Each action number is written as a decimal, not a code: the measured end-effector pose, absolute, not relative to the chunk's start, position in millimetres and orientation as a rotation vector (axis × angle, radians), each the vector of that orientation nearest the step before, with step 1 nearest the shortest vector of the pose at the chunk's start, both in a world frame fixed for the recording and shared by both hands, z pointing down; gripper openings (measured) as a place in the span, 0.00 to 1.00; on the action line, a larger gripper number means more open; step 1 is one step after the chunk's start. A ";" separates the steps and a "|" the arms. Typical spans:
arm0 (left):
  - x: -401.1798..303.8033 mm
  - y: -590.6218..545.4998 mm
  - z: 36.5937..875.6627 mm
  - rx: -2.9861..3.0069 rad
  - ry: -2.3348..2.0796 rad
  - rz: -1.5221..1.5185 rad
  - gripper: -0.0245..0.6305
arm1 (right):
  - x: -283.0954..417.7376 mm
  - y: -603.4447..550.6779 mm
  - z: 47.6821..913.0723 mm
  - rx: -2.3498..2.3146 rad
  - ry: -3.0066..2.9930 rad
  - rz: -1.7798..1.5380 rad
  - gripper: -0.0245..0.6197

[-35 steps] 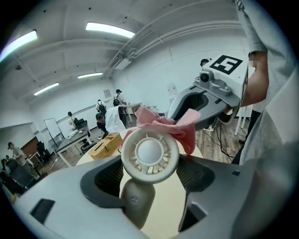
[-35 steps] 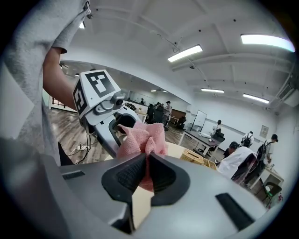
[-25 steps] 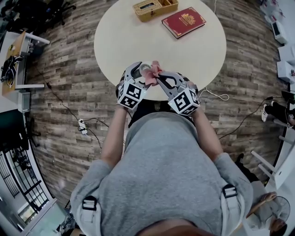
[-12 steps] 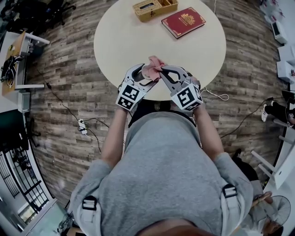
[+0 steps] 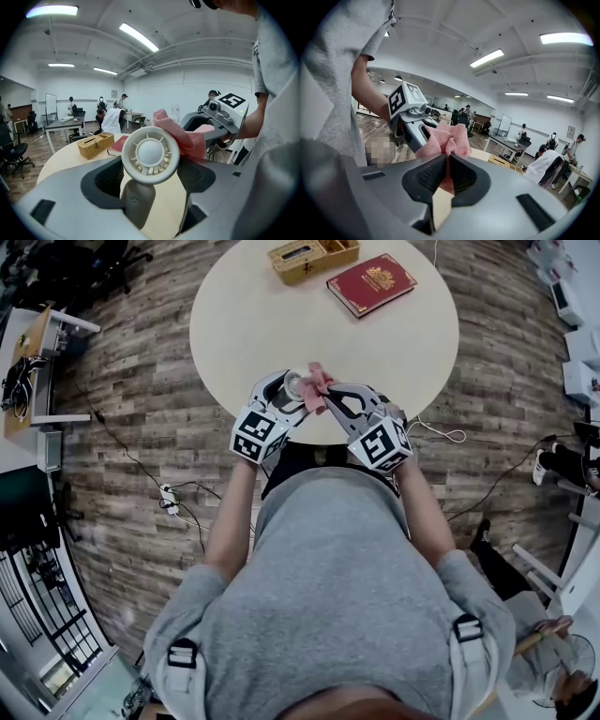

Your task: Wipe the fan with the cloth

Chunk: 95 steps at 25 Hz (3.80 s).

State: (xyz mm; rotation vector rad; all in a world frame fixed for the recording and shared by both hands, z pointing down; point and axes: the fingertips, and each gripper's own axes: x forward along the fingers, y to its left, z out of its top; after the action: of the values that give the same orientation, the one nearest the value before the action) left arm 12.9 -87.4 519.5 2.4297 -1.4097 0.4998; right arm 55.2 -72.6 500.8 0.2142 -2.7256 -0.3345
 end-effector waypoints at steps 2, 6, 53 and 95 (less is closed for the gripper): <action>12.2 -88.3 520.0 2.431 -1.408 0.505 0.60 | 52.3 -66.6 496.8 0.173 -2.740 -0.350 0.08; 15.6 -88.6 522.4 2.446 -1.380 0.502 0.60 | 46.3 -60.7 482.7 0.119 -2.789 -0.373 0.08; 42.0 -30.7 455.3 2.623 -0.627 -0.059 0.60 | 25.0 -73.7 414.5 0.065 -3.031 -0.038 0.08; 77.2 -4.0 478.3 2.506 -0.399 0.048 0.60 | 49.3 -29.7 420.3 -0.519 -2.965 0.146 0.08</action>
State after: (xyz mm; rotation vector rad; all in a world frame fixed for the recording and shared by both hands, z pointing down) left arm 77.2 -4.0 478.3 2.5063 -0.3986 0.0483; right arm 49.3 -29.7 420.3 -0.5192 -2.9647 0.1463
